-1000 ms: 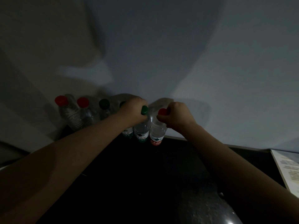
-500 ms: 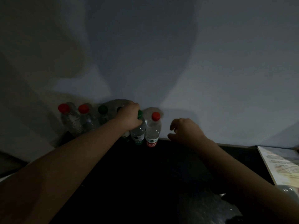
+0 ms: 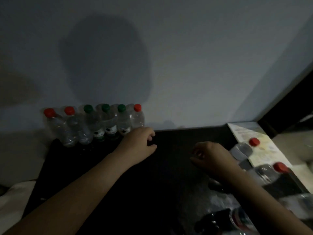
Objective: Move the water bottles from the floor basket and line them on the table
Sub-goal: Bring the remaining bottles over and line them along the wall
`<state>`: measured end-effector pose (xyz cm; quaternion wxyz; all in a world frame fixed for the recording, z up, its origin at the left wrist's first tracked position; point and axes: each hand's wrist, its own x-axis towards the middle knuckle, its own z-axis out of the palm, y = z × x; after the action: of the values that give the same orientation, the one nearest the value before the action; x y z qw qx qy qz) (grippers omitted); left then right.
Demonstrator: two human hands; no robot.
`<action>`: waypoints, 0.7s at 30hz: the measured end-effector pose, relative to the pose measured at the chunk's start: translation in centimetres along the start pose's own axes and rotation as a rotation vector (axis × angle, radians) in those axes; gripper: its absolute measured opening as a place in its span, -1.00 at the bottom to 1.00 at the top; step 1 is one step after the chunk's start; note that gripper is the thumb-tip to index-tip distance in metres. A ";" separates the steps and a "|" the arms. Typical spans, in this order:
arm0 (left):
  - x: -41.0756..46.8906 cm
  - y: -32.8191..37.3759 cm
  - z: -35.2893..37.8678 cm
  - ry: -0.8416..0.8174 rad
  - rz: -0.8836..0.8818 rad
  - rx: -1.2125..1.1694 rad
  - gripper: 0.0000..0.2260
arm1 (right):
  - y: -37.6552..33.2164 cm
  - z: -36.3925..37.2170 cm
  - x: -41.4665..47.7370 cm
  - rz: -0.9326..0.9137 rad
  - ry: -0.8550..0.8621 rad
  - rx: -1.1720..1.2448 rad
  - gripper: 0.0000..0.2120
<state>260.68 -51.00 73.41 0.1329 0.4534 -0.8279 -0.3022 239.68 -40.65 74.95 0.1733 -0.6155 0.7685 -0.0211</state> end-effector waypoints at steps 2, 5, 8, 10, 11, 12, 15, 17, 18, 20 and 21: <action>-0.8 2.0 1.7 -0.029 0.035 -0.022 -0.69 | 1.6 -0.3 -3.1 0.056 0.005 0.035 -0.79; -1.8 5.3 4.1 -0.077 0.072 -0.038 -0.71 | 4.2 -0.4 -7.3 0.121 0.072 0.103 -0.79; -2.4 8.3 6.4 -0.124 0.089 -0.051 -0.71 | 7.1 -0.4 -10.4 0.165 0.133 0.131 -0.80; -2.7 10.4 7.8 -0.155 0.096 -0.040 -0.70 | 9.1 -0.7 -12.1 0.197 0.169 0.149 -0.81; -2.8 11.3 8.6 -0.166 0.102 -0.035 -0.70 | 10.2 -0.9 -12.8 0.213 0.190 0.165 -0.82; -2.9 12.3 9.4 -0.175 0.109 -0.035 -0.70 | 11.2 -1.0 -13.5 0.224 0.215 0.186 -0.83; -3.2 15.1 11.9 -0.199 0.124 -0.036 -0.71 | 14.4 -1.6 -15.5 0.279 0.247 0.249 -0.84; -3.4 16.8 13.6 -0.217 0.119 -0.040 -0.72 | 16.5 -1.6 -16.7 0.290 0.257 0.278 -0.83; -3.5 17.5 14.4 -0.232 0.114 -0.040 -0.72 | 17.4 -1.4 -17.2 0.289 0.258 0.295 -0.81; -3.6 18.8 16.0 -0.261 0.108 -0.043 -0.73 | 19.1 -1.0 -17.8 0.288 0.239 0.336 -0.75; -3.6 19.3 16.7 -0.274 0.109 -0.041 -0.73 | 19.7 -0.7 -18.1 0.294 0.221 0.352 -0.75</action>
<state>241.49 -33.87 72.51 0.0442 0.3597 -0.8553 -0.3704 224.24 -18.80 75.14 0.1939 -0.4515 0.8486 -0.1962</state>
